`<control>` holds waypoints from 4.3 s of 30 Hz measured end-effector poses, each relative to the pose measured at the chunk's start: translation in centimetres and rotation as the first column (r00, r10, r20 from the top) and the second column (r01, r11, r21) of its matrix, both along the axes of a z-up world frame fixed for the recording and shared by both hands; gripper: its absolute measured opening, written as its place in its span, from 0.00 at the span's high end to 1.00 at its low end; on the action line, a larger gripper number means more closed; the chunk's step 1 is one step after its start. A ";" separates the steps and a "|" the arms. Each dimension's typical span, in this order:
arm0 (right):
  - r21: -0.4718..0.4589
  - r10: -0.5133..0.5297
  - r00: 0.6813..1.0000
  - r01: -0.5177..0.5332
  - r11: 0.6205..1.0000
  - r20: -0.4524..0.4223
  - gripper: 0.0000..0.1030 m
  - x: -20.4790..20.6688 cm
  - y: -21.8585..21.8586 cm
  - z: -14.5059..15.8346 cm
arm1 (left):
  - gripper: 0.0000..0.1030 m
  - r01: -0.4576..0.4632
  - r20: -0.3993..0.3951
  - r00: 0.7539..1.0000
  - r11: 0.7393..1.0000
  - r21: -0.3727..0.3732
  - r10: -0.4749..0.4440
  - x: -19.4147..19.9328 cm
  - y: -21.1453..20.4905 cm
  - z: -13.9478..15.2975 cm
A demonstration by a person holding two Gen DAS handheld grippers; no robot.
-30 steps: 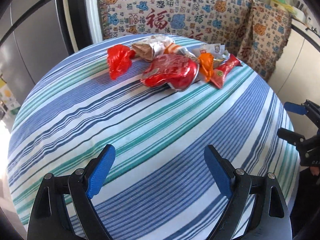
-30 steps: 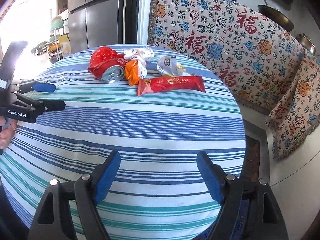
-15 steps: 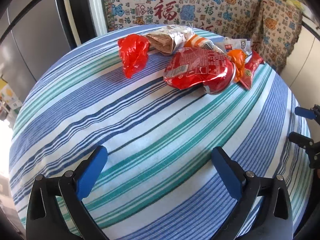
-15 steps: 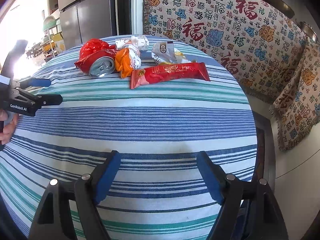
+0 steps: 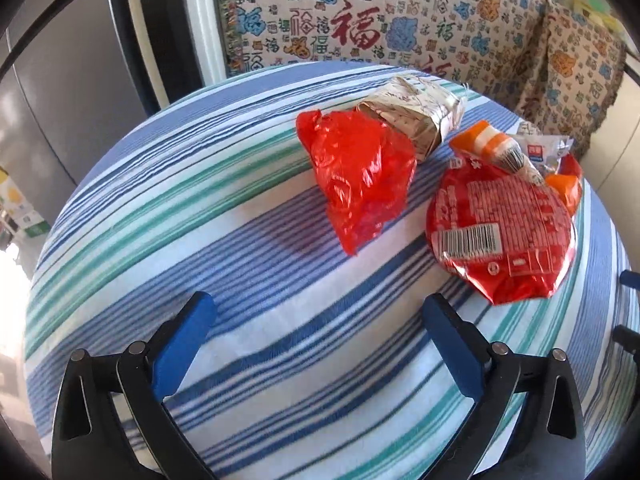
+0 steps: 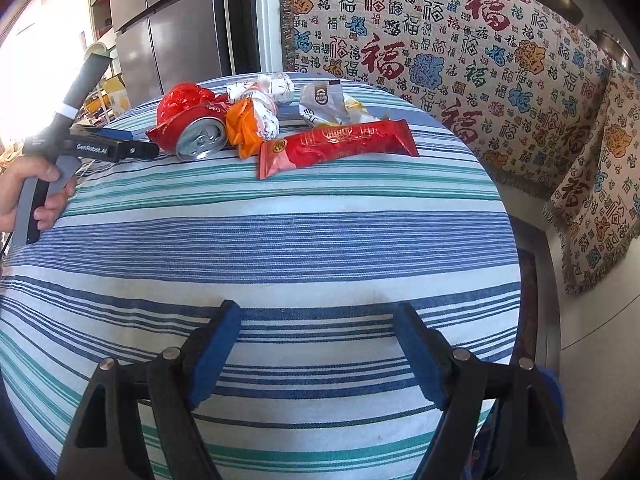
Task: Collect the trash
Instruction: 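Bring both open tools back over the remaining trash on the table, then grasp the red plastic bag with the left tool while the right tool grasps the red wrapper, then lift the red bag and red wrapper and carry them over the wastebasket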
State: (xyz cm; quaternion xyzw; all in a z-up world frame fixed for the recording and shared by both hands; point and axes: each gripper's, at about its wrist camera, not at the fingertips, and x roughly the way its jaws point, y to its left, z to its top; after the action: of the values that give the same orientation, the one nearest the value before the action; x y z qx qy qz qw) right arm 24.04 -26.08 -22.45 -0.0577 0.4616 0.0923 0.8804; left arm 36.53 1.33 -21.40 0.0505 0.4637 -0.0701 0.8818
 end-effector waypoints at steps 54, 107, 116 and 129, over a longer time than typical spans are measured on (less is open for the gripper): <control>0.037 -0.075 0.997 0.076 0.996 -0.014 0.31 4.5 -1.9 1.6 | 0.44 -0.102 0.035 0.994 0.987 -0.126 0.107 -9.8 1.4 1.3; 0.023 -0.130 0.987 0.132 0.991 -0.093 0.02 4.8 -4.0 0.7 | 0.01 -0.050 0.004 0.999 0.999 0.012 0.050 -8.2 2.6 0.4; -0.011 -0.170 0.981 0.170 0.985 -0.097 0.68 5.3 -3.7 1.4 | 0.43 -0.024 0.050 0.998 1.000 -0.002 0.025 -9.0 1.4 0.9; 0.036 -0.206 0.977 0.208 0.977 -0.058 0.75 2.8 -5.6 4.0 | 0.57 0.035 0.094 0.995 0.997 -0.076 -0.028 -10.6 -0.9 3.3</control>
State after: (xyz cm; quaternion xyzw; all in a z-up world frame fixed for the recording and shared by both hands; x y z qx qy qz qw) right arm 26.87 -31.71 -18.47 0.0116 0.4867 0.0114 0.8734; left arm 25.94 0.40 -18.06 0.0269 0.4182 -0.0993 0.9025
